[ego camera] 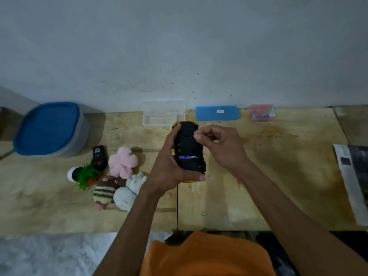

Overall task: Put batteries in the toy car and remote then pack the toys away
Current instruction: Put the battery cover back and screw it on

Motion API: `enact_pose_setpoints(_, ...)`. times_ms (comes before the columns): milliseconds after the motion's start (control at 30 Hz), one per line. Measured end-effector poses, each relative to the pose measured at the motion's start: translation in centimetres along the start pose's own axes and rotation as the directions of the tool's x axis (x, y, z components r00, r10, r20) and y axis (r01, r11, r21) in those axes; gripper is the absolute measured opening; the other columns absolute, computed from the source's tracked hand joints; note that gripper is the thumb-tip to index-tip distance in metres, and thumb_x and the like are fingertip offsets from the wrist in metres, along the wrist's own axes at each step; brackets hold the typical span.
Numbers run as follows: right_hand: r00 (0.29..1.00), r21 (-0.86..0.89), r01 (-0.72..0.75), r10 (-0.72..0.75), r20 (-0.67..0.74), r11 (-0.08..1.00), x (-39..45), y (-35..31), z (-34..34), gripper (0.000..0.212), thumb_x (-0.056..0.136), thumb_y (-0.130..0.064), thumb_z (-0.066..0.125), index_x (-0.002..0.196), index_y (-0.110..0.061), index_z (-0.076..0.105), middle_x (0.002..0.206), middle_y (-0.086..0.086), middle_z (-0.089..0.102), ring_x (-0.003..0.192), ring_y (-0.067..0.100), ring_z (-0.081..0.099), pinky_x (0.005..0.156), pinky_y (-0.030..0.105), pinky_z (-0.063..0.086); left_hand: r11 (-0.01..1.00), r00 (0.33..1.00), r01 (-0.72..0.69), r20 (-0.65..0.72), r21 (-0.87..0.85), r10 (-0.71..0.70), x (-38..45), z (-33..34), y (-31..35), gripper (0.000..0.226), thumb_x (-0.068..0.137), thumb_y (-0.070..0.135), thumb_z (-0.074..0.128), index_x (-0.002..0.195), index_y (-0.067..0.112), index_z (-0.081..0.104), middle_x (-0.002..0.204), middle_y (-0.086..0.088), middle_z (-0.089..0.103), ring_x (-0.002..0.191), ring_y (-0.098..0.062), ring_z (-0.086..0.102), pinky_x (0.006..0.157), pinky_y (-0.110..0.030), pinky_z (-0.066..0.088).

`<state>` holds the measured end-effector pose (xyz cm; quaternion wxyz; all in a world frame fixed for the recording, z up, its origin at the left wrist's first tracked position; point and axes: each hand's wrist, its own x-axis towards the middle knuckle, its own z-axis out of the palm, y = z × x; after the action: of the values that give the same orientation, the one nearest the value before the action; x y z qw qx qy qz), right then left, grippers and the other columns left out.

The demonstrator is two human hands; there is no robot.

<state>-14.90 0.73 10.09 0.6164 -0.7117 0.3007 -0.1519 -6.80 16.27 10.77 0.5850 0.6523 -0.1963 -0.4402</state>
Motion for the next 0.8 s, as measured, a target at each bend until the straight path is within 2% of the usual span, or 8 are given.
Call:
enact_pose_setpoints(133, 1.0, -0.015, -0.014, 0.014, -0.018, 1.0, 0.4, -0.3, -0.3, 0.005, 0.086, -0.018, 0.076, 0.09, -0.02, 0.077, 0.084, -0.011, 0.075, 0.08, 0.003, 0.067, 0.08, 0.022, 0.055, 1.0, 1.0, 0.011, 0.023, 0.002, -0.011, 0.7, 0.4, 0.7, 0.131, 0.051, -0.02, 0.088, 0.152, 0.037, 0.03, 0.131, 0.03, 0.05, 0.106, -0.013, 0.07, 0.068, -0.044, 0.063)
enact_pose_setpoints(200, 0.992, -0.028, 0.105, -0.107, -0.074, 0.994, -3.5, -2.6, 1.6, 0.006, 0.086, -0.019, 0.076, 0.091, -0.019, 0.077, 0.085, -0.009, 0.075, 0.08, 0.005, 0.068, 0.081, 0.025, 0.057, 0.992, 0.99, -0.12, 0.081, 0.045, 0.116, -3.5, -1.1, 1.7, 0.131, 0.051, -0.02, 0.088, 0.152, 0.037, 0.029, 0.128, 0.032, 0.051, 0.105, -0.015, 0.07, 0.068, -0.044, 0.063)
enact_pose_setpoints(333, 0.995, -0.029, 0.094, -0.095, -0.033, 0.995, -3.2, -2.7, 1.4, 0.006, 0.086, -0.02, 0.076, 0.092, -0.019, 0.077, 0.085, -0.008, 0.076, 0.082, 0.008, 0.069, 0.082, 0.028, 0.057, 0.989, 0.988, -0.138, 0.074, 0.051, 0.134, -3.2, -0.7, 1.9, 0.131, 0.05, -0.022, 0.087, 0.154, 0.031, 0.027, 0.132, 0.023, 0.049, 0.102, -0.004, 0.07, 0.068, -0.033, 0.062)
enact_pose_setpoints(533, 0.993, -0.057, 0.118, -0.116, 0.032, 0.991, -2.8, -2.8, 0.6, 0.009, 0.085, -0.015, 0.077, 0.093, -0.011, 0.078, 0.081, -0.01, 0.074, 0.072, -0.005, 0.063, 0.071, 0.01, 0.049, 0.984, 0.984, -0.161, 0.085, 0.075, 0.155, -3.2, -0.9, 1.6, 0.133, 0.05, -0.022, 0.088, 0.155, 0.029, 0.025, 0.138, 0.018, 0.044, 0.104, 0.001, 0.067, 0.068, -0.027, 0.06)
enact_pose_setpoints(633, 0.991, -0.104, 0.125, -0.12, 0.053, 0.987, -2.8, -2.9, 0.5, 0.009, 0.084, -0.015, 0.077, 0.092, -0.011, 0.078, 0.078, -0.009, 0.073, 0.068, -0.006, 0.061, 0.065, 0.008, 0.045, 0.983, 0.984, -0.159, 0.094, 0.089, 0.15, -3.1, -0.9, 1.3, 0.135, 0.049, -0.018, 0.091, 0.156, 0.03, 0.024, 0.142, 0.019, 0.042, 0.108, -0.002, 0.066, 0.07, -0.028, 0.061)
enact_pose_setpoints(800, 0.99, -0.118, 0.138, -0.134, 0.041, 0.983, -2.9, -3.1, 0.4, 0.008, 0.085, -0.016, 0.077, 0.092, -0.013, 0.078, 0.079, -0.008, 0.074, 0.069, -0.004, 0.063, 0.065, 0.008, 0.046, 0.982, 0.982, -0.17, 0.091, 0.079, 0.163, -3.2, -0.9, 1.3, 0.135, 0.049, -0.02, 0.089, 0.156, 0.028, 0.024, 0.143, 0.016, 0.042, 0.103, -0.001, 0.068, 0.069, -0.029, 0.061)
